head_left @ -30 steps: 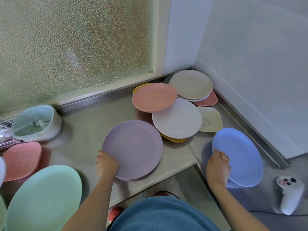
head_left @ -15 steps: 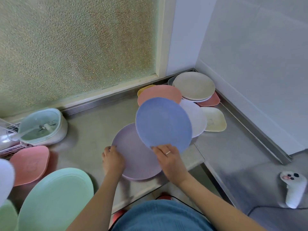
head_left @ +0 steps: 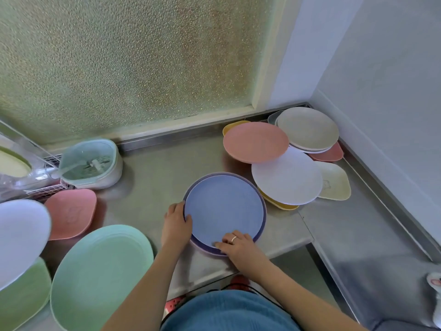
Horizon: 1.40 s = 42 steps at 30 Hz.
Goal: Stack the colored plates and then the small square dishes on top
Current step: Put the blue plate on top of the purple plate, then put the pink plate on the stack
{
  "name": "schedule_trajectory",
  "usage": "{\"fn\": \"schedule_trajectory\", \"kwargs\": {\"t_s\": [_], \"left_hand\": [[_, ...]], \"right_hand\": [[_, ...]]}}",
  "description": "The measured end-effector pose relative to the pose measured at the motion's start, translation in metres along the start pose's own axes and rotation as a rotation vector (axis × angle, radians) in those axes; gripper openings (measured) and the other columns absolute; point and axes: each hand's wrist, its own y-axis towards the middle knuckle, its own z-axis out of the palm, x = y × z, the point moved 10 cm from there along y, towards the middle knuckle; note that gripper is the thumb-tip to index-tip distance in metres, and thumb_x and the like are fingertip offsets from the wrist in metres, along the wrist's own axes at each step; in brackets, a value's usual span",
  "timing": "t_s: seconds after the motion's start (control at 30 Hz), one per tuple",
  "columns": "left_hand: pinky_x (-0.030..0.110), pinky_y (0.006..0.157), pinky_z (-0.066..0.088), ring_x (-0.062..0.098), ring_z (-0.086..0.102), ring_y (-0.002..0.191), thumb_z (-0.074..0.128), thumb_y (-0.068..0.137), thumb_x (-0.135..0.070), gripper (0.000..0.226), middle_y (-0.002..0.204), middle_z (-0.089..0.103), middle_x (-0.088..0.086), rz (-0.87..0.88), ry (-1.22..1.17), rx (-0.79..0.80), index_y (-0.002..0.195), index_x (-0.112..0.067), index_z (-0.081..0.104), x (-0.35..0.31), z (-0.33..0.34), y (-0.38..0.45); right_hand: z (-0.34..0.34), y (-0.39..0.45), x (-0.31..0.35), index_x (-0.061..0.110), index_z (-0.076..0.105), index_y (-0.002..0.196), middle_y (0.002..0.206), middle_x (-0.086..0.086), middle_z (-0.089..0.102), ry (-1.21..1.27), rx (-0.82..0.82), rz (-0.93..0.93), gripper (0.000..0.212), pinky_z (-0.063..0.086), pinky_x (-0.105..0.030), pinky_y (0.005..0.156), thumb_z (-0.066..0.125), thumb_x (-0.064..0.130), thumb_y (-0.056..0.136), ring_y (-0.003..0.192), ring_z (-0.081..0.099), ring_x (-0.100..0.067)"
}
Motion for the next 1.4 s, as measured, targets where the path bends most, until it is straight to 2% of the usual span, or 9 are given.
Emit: {"fn": "schedule_trajectory", "kwargs": {"t_s": [0.2, 0.4, 0.53, 0.73, 0.93, 1.07, 1.17, 1.27, 1.4], "left_hand": [[0.044, 0.099, 0.042, 0.036, 0.041, 0.126, 0.042, 0.086, -0.003, 0.064, 0.150, 0.028, 0.010, 0.020, 0.037, 0.116, 0.146, -0.016, 0.023, 0.000, 0.014, 0.002], [0.044, 0.102, 0.038, 0.035, 0.039, 0.130, 0.044, 0.085, -0.004, 0.074, 0.148, 0.030, 0.014, -0.035, 0.025, 0.133, 0.150, -0.017, 0.010, 0.002, 0.013, 0.016], [0.034, 0.091, 0.038, 0.034, 0.049, 0.117, 0.041, 0.087, -0.003, 0.073, 0.139, 0.037, 0.015, -0.065, -0.026, 0.117, 0.150, -0.026, 0.013, 0.002, 0.013, 0.017], [0.035, 0.085, 0.041, 0.025, 0.047, 0.084, 0.034, 0.094, -0.010, 0.066, 0.122, 0.045, 0.014, -0.134, -0.006, 0.062, 0.150, -0.033, 0.007, 0.010, 0.024, 0.008], [0.041, 0.087, 0.047, 0.037, 0.059, 0.096, 0.035, 0.093, -0.014, 0.070, 0.115, 0.059, 0.020, -0.190, -0.003, 0.035, 0.149, -0.035, -0.002, 0.020, 0.031, 0.006], [0.037, 0.080, 0.047, 0.034, 0.061, 0.084, 0.035, 0.095, -0.011, 0.070, 0.098, 0.065, 0.021, -0.228, 0.010, 0.002, 0.149, -0.034, -0.002, 0.016, 0.031, 0.002], [0.037, 0.074, 0.046, 0.029, 0.055, 0.072, 0.032, 0.094, -0.005, 0.070, 0.079, 0.058, 0.016, -0.263, 0.004, -0.019, 0.149, -0.036, 0.000, 0.017, 0.030, -0.005], [0.038, 0.075, 0.046, 0.028, 0.054, 0.073, 0.032, 0.093, -0.004, 0.071, 0.081, 0.056, 0.015, -0.290, -0.004, -0.040, 0.148, -0.037, 0.001, 0.016, 0.029, -0.012], [0.040, 0.080, 0.047, 0.031, 0.058, 0.081, 0.032, 0.092, -0.004, 0.071, 0.094, 0.061, 0.019, -0.301, 0.001, -0.066, 0.148, -0.036, 0.001, 0.014, 0.028, -0.016]], "right_hand": [[-0.021, 0.008, -0.015, 0.025, 0.049, 0.131, 0.130, -0.001, 0.052, 0.184, 0.016, 0.117, 0.037, 0.035, -0.036, 0.100, 0.031, 0.032, 0.100, 0.119, 0.044, -0.020], [-0.114, 0.028, -0.104, 0.018, 0.045, 0.134, 0.132, -0.007, 0.051, 0.204, -0.452, 0.368, 0.041, 0.049, -0.040, 0.086, 0.048, 0.019, 0.093, 0.107, 0.057, -0.029], [-0.139, 0.057, -0.149, 0.022, 0.030, 0.141, 0.143, -0.002, 0.041, 0.080, -0.373, 0.478, 0.051, 0.050, -0.038, 0.082, 0.049, 0.021, 0.095, 0.111, 0.054, -0.027], [-0.131, 0.073, -0.184, 0.022, 0.051, 0.118, 0.110, -0.002, 0.062, 0.072, -0.341, 0.531, 0.024, 0.050, -0.035, 0.072, 0.048, 0.019, 0.095, 0.092, 0.059, -0.022], [-0.129, 0.077, -0.191, 0.019, 0.055, 0.113, 0.105, -0.005, 0.062, 0.079, -0.354, 0.498, 0.023, 0.051, -0.039, 0.069, 0.045, 0.014, 0.094, 0.087, 0.060, -0.026], [-0.128, 0.078, -0.203, 0.017, 0.059, 0.109, 0.103, -0.005, 0.064, 0.108, -0.385, 0.517, 0.021, 0.050, -0.037, 0.069, 0.044, 0.017, 0.095, 0.083, 0.060, -0.025], [-0.122, 0.075, -0.218, 0.020, 0.060, 0.105, 0.099, -0.001, 0.065, 0.246, -0.380, 0.610, 0.024, 0.037, -0.025, 0.067, 0.038, 0.027, 0.099, 0.074, 0.048, -0.014], [-0.127, 0.071, -0.220, 0.018, 0.058, 0.095, 0.092, -0.001, 0.061, 0.316, -0.414, 0.626, 0.023, 0.034, -0.023, 0.066, 0.038, 0.028, 0.099, 0.069, 0.045, -0.013], [-0.150, 0.065, -0.210, 0.015, 0.061, 0.095, 0.090, -0.002, 0.059, 0.258, -0.524, 0.522, 0.018, 0.041, -0.031, 0.068, 0.044, 0.013, 0.096, 0.082, 0.056, -0.022]]}}
